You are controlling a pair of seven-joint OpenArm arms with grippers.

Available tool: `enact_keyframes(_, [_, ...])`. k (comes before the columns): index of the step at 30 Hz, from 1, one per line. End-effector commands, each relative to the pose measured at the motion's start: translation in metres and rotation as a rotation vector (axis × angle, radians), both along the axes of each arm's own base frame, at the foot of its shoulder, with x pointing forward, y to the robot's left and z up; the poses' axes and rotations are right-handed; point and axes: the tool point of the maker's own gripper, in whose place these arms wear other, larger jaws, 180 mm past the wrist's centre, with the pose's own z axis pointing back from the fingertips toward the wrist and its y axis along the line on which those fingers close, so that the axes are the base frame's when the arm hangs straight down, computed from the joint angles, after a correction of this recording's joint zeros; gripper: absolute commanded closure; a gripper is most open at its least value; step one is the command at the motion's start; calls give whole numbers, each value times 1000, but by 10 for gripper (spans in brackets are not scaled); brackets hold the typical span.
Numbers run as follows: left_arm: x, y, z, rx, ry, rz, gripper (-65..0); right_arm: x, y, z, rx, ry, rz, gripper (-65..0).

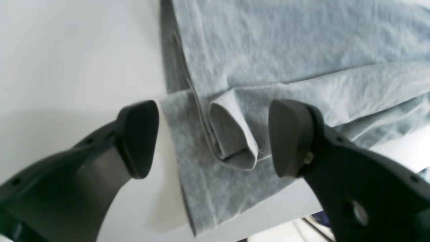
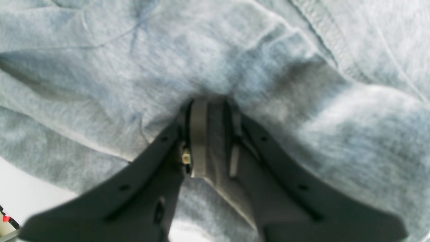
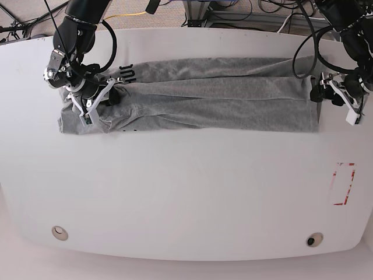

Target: Fold the T-shirt properly

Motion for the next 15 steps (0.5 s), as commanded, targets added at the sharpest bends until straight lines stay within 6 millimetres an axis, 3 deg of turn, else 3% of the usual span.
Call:
enact_keyframes(1, [2, 20, 6, -19, -19, 42, -472, -6, -7, -4, -33, 30, 0, -82])
enact_keyframes(12, [-2, 17, -12, -104, 6, 76, -474, -4, -9, -2, -36, 27, -3, -82])
enact_keyframes(15, [-2, 7, -20, -127, 31, 53, -472, -3, -8, -1, -32, 20, -1, -82])
